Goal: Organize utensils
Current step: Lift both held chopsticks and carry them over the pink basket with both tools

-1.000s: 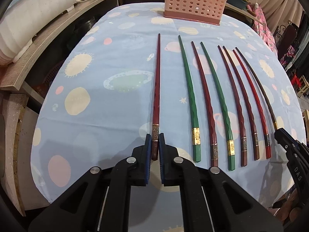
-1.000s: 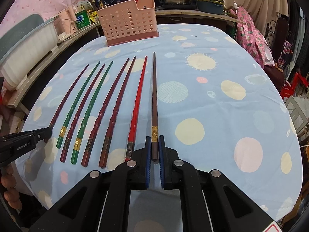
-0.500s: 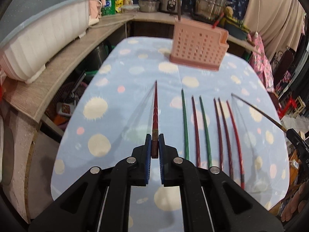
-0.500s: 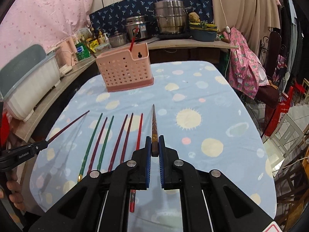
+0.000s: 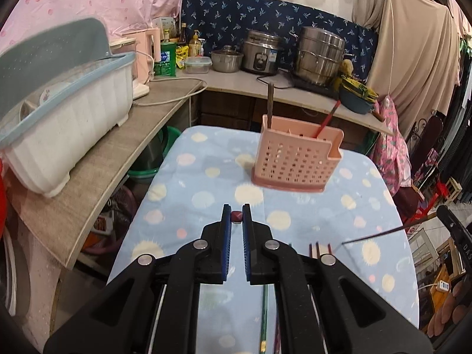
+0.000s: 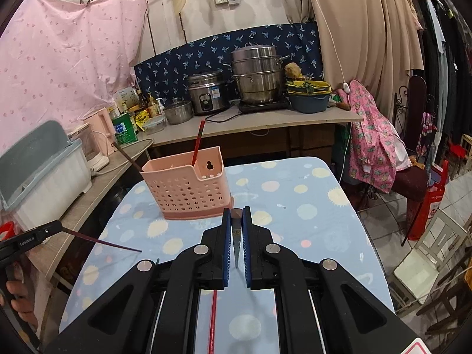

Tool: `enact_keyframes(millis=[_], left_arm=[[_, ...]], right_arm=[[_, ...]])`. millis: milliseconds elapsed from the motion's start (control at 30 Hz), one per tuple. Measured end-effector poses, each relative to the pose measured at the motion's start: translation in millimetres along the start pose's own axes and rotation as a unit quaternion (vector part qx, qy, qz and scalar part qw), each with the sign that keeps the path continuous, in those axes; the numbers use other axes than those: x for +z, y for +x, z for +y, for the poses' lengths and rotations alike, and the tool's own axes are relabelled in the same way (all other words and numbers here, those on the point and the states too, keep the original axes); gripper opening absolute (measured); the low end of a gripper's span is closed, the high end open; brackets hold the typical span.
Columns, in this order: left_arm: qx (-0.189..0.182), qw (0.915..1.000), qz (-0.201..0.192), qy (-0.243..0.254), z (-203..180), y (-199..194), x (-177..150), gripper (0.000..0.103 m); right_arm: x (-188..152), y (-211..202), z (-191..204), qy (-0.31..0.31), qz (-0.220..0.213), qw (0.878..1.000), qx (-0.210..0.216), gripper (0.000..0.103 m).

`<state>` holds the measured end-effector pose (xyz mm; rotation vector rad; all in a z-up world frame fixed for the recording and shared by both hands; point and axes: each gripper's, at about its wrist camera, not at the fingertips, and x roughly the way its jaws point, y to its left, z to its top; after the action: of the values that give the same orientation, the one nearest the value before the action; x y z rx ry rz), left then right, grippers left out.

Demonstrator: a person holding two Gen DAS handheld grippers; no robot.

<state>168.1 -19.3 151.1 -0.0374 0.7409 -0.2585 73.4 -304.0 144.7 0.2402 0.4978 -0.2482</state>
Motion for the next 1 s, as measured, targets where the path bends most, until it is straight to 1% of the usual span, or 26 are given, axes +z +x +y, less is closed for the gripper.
enact_keyframes(millis=[200,333,433,500,600,667,733,800,867,1000], left_arm=[[-0.001,0.9996,-0.025,0.01,-12.5,8.4,38.2,0.007],[-0.022,0.9987,-0.045,0.005,-21.7,5.7,68.4,0.007],[-0.036,0.997,-0.069,0.001,-29.7,-1.3,96.0,0.007],[-0.04,0.9948,-0.094,0.0,-36.5,-8.3,115.9,0.007],[-0.036,0.9911,-0.128,0.001,-46.9,-14.6,142.2,0.007],[-0.03,0.9886,-0.148,-0.001,-52.9,-13.5,160.6,0.007],[-0.023,0.9865,-0.162,-0.001,-57.4,-8.6,172.5,0.007],[-0.018,0.9853,-0.17,-0.004,-60.4,0.6,183.6,0.007],[-0.013,0.9845,-0.175,-0.009,-60.9,11.9,193.0,0.007],[-0.008,0.9867,-0.162,-0.016,-59.4,39.7,198.9,0.007]], right_arm=[[33.2,10.4,4.3,0.01,-0.022,1.0,0.011,0.007],[69.5,14.3,15.7,0.006,-0.051,0.998,0.025,0.007],[95.9,17.3,25.7,0.002,-0.073,0.997,0.037,0.007],[114.2,20.2,32.4,0.002,-0.085,0.995,0.047,0.007],[141.6,29.0,44.7,0.006,-0.109,0.992,0.059,0.007],[155.2,37.2,50.2,0.01,-0.119,0.991,0.067,0.007],[166.9,48.2,55.4,0.014,-0.129,0.989,0.074,0.007],[173.4,60.1,59.2,0.017,-0.131,0.988,0.081,0.007],[176.7,75.5,62.7,0.02,-0.125,0.989,0.083,0.007],[169.0,107.1,66.7,0.023,-0.093,0.992,0.087,0.007]])
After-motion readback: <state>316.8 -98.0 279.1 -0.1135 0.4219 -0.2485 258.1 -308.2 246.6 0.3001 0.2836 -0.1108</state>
